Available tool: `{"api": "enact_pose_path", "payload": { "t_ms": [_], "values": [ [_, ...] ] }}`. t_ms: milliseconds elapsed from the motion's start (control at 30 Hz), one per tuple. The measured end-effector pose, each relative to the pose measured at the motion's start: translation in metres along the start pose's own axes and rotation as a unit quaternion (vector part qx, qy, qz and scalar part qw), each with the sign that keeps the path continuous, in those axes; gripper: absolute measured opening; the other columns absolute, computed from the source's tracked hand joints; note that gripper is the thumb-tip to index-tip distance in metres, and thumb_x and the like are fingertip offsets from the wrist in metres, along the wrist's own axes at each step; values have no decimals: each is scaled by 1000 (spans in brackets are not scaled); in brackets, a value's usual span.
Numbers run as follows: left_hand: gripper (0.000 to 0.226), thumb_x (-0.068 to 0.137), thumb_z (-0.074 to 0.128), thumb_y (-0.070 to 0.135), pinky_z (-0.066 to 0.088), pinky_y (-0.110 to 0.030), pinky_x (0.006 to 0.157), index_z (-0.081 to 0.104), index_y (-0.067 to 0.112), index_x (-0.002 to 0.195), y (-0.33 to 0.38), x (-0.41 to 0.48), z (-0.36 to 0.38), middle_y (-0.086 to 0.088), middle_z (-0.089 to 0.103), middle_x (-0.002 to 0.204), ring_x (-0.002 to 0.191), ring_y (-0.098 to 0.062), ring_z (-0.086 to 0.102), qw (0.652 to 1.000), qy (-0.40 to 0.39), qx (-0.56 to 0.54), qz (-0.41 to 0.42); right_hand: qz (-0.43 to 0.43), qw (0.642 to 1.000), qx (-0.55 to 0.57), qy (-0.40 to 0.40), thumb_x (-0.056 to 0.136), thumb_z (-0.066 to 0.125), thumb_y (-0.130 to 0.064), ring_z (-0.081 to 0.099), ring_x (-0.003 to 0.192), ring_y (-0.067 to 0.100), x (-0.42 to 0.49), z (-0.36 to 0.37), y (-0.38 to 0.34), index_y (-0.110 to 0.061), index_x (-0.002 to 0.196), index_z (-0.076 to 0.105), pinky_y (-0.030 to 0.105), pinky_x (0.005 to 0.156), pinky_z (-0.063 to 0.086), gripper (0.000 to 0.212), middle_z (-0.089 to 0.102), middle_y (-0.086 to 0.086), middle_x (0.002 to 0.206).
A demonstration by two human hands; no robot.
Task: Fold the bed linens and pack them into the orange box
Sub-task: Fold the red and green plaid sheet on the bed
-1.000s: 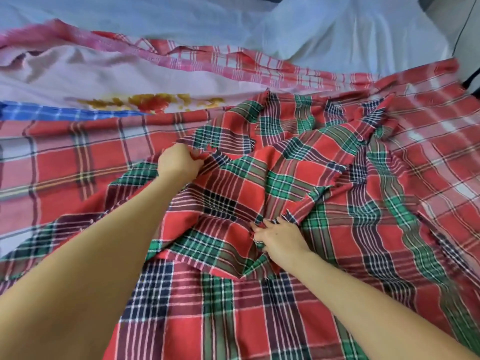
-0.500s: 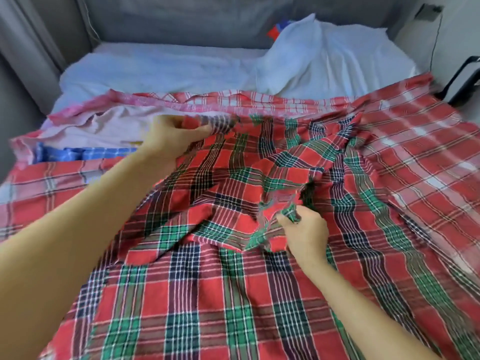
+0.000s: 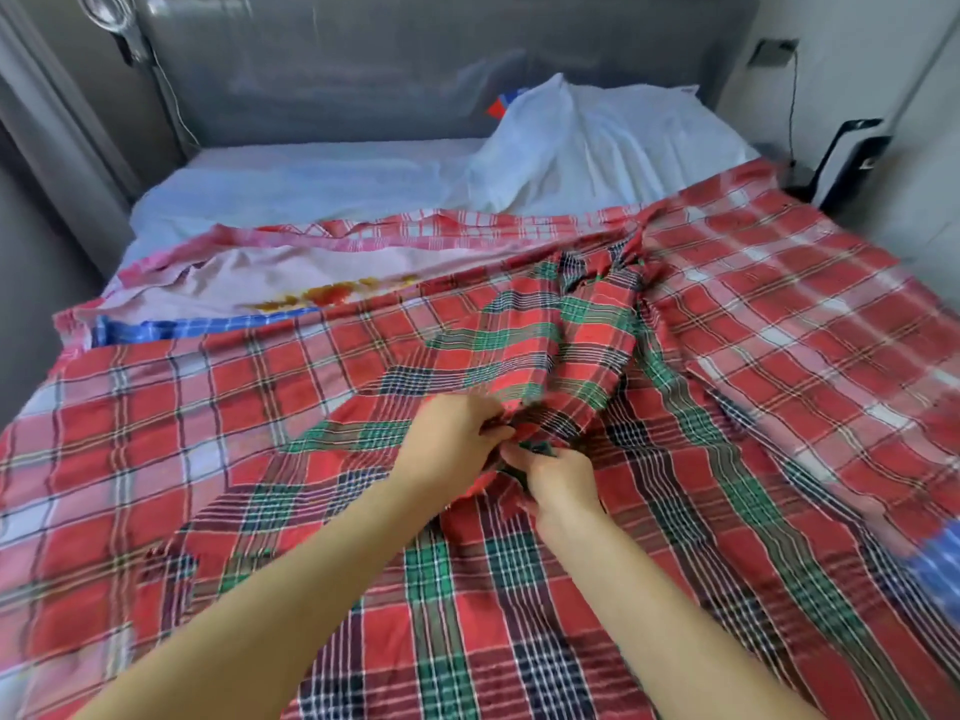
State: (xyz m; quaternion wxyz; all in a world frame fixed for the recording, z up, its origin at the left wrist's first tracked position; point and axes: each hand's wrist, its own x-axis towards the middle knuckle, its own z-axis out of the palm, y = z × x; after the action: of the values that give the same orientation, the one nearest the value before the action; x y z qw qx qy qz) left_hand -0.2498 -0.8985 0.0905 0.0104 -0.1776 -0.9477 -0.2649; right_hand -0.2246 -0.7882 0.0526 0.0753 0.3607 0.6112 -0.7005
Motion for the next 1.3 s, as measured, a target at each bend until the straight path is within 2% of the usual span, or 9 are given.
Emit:
{"api": "enact_pose_path", "payload": {
  "t_ms": [133, 333, 933, 1033, 1100, 1133, 1200, 1233, 1300],
  "values": [
    [26, 92, 56, 20, 34, -34, 58, 48, 12, 68, 14, -18, 16, -10, 58, 67, 63, -28, 49, 998, -23, 25, 56, 104, 989, 95, -41, 86, 54, 12, 54, 59, 24, -4, -16, -7, 1, 73, 56, 26, 40, 46, 17, 58, 13, 71],
    [13, 85, 56, 3, 44, -35, 53, 61, 5, 73, 17, -36, 23, -10, 61, 66, 59, -29, 53, 990, -39, 75, 110, 108, 986, 92, -86, 87, 47, 16, 57, 43, 22, -10, -33, -10, 4, 67, 55, 24, 36, 49, 24, 58, 12, 50],
    [16, 79, 54, 4, 47, -36, 71, 54, 8, 94, 2, -53, 5, -4, 58, 86, 82, -22, 53, 984, -84, 98, 123, 125, 979, 5, -161, 91, 39, 12, 58, 62, 21, -24, -27, -41, 3, 86, 53, 27, 46, 56, 17, 57, 13, 72],
    [15, 76, 48, 4, 47, -36, 56, 62, 3, 81, -7, -45, 1, -9, 62, 71, 65, -30, 58, 991, -32, 70, 110, 119, 978, 50, -165, 90, 40, 13, 62, 67, 23, -30, -26, -41, 7, 97, 56, 30, 52, 58, 19, 61, 16, 78],
    [19, 65, 46, -1, 45, -31, 47, 64, 2, 72, -13, -41, -4, -9, 61, 60, 54, -30, 56, 993, -7, 52, 109, 15, 989, -38, -140, 83, 50, 11, 66, 78, 27, -29, -30, -36, 4, 117, 54, 36, 65, 60, 35, 65, 15, 89],
    [20, 62, 47, -3, 45, -31, 47, 64, 3, 71, -15, -42, -8, -8, 60, 59, 53, -29, 55, 993, -7, 49, 110, -101, 970, -192, -109, 79, 58, 6, 64, 89, 27, -28, -34, -35, -5, 128, 49, 40, 75, 57, 51, 65, 10, 98],
    [22, 61, 49, -3, 47, -33, 50, 66, 3, 72, -18, -46, -16, -7, 62, 61, 56, -28, 57, 992, -16, 39, 115, -343, 782, -519, -50, 70, 73, -11, 49, 117, 24, -26, -38, -32, -27, 140, 34, 43, 98, 42, 81, 54, 1, 124],
    [24, 61, 49, -3, 47, -33, 52, 68, 4, 74, -19, -48, -21, -6, 64, 63, 58, -27, 58, 992, -12, 36, 120, -425, 684, -592, -46, 68, 78, -21, 40, 126, 24, -28, -36, -30, -32, 141, 34, 44, 105, 31, 85, 46, 0, 134],
    [28, 60, 50, -4, 45, -29, 53, 70, 6, 77, -20, -51, -31, -5, 65, 63, 58, -26, 59, 991, 0, 30, 130, -537, 605, -581, -88, 69, 77, -24, 41, 128, 29, -28, -26, -30, -26, 125, 58, 48, 109, 24, 59, 51, 6, 134]
  ]
}}
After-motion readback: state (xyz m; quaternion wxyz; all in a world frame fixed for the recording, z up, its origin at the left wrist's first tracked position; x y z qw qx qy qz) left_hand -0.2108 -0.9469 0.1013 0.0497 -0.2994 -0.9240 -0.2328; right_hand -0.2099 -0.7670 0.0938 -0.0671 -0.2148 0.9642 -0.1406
